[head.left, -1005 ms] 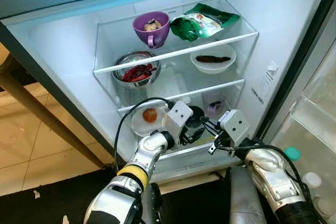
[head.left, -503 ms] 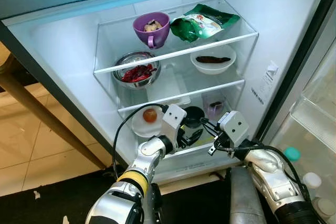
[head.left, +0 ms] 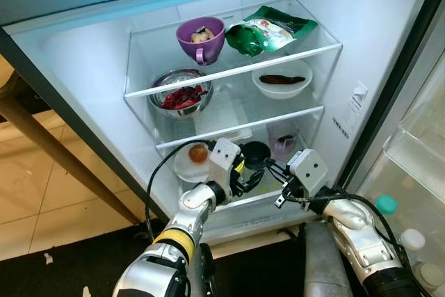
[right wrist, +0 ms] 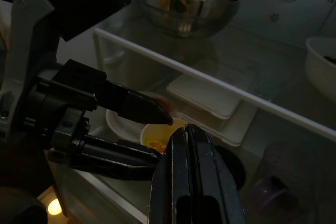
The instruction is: Restocking fridge
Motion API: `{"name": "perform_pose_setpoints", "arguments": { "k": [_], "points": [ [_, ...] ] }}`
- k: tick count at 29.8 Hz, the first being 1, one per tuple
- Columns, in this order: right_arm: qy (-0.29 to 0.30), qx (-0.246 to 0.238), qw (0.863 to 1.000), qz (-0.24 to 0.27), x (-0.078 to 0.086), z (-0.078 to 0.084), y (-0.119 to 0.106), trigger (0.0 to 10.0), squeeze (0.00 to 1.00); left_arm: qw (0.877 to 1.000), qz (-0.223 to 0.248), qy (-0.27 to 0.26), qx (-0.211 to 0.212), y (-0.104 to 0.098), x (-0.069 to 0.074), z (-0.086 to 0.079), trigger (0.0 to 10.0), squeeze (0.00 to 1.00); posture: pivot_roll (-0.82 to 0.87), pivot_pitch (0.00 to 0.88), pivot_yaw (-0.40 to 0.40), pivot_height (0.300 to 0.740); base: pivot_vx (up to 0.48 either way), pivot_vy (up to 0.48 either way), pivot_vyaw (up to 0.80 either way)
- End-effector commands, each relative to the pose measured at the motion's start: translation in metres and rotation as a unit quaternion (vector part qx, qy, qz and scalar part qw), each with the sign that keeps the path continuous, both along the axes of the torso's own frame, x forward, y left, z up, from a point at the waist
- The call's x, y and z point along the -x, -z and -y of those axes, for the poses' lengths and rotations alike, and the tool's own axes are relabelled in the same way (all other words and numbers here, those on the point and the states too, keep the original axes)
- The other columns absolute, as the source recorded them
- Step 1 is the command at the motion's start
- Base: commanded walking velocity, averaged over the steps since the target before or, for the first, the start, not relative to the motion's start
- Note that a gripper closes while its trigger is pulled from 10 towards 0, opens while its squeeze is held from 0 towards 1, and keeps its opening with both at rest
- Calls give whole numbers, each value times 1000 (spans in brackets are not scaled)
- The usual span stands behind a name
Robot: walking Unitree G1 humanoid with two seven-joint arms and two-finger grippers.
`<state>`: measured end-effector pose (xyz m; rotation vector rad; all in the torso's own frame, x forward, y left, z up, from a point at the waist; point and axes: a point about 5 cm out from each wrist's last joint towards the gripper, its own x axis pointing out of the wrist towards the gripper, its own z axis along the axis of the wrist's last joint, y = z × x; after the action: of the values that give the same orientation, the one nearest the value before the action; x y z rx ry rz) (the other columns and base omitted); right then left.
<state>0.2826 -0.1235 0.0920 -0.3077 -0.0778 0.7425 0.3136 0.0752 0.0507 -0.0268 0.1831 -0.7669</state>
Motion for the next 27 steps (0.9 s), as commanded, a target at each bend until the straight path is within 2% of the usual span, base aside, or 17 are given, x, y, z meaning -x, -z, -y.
{"name": "perform_pose_setpoints", "arguments": {
  "k": [1, 10, 19, 24, 27],
  "points": [
    [-12, 2, 1000, 3, 0, -5, -1, 10000, 0, 1000, -19, -11, -1, 8, 4, -6, 10000, 0, -122, 70, 102, 547, 0, 0, 0],
    [-14, 2, 1000, 3, -1, -6, 0, 10000, 0, 1000, -19, -9, -1, 11, 7, -5, 10000, 0, -122, 70, 101, 547, 0, 0, 0],
    [13, 16, 999, -27, -5, -4, 8, 10000, 0, 999, -28, -8, -18, 20, 14, -5, 10000, 0, -121, 70, 103, 547, 0, 0, 0],
    [2, 13, 1000, -25, -4, -5, 7, 10000, 0, 998, -28, -17, -59, 29, 20, -10, 10000, 0, -122, 69, 99, 547, 0, 0, 0],
    [-7, 9, 1000, -28, -2, -6, 8, 10000, 0, 993, -17, -44, -107, 35, 21, -18, 10000, 0, -122, 69, 99, 547, 0, 0, 0]
  ]
}}
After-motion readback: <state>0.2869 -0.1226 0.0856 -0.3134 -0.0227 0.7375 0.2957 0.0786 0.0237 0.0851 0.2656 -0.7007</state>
